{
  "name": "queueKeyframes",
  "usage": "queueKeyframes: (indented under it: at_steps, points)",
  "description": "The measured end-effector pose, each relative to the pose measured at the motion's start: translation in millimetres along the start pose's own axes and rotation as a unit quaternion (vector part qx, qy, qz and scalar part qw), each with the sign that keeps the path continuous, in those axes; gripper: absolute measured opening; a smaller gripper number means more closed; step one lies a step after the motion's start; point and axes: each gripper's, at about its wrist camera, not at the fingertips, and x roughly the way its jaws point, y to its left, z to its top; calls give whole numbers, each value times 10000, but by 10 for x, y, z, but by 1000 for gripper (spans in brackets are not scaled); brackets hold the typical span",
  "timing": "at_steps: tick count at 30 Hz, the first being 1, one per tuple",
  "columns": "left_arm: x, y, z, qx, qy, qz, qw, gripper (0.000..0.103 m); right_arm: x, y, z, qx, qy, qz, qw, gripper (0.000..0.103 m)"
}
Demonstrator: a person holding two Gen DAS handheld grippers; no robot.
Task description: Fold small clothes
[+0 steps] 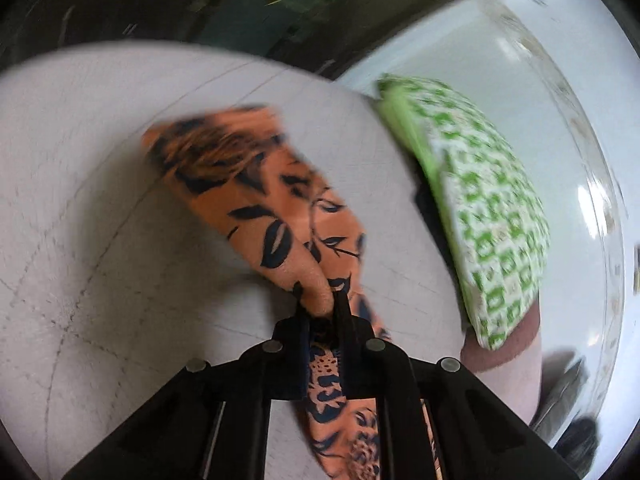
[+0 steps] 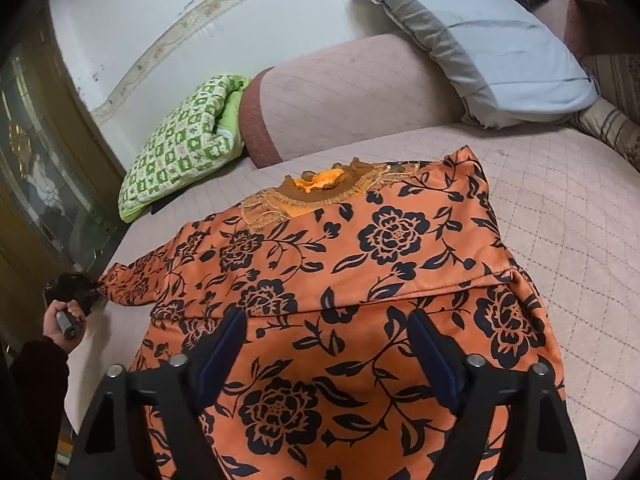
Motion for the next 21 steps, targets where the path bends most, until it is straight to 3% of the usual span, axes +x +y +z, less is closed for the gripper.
queueKeyframes:
  at_steps: [5,9,12,13,15,16,21]
  points:
    - [-331,-767,-235,1201,-53,-34,9927,9,13,-289,78,631,83,-95,9979,74]
    - [-599,-1447,-698,2220,60,-289,9746,9,10,-658,145,1303,178,-186,9911,74]
    - [-755,-1979,-1246,3030,211,-565,9511,9,-40,-1028,174,1977,226,-165,9799,74]
    - [-816,-2203,-1530,3376,296,-700,9382,9,-81,-1156,174,2184,200,-164,9755,74]
    - [-825,-2524,-1930,3799,399,-853,9202,9,-165,-1379,177,2494,125,-182,9681,74]
    - [-848,-2704,-2259,4077,520,-999,9061,9,-213,-1495,182,2622,80,-189,9648,74]
    - [-657,-3150,-3484,4707,1319,-1362,8617,9,-410,-1876,218,2922,-114,-239,9560,74]
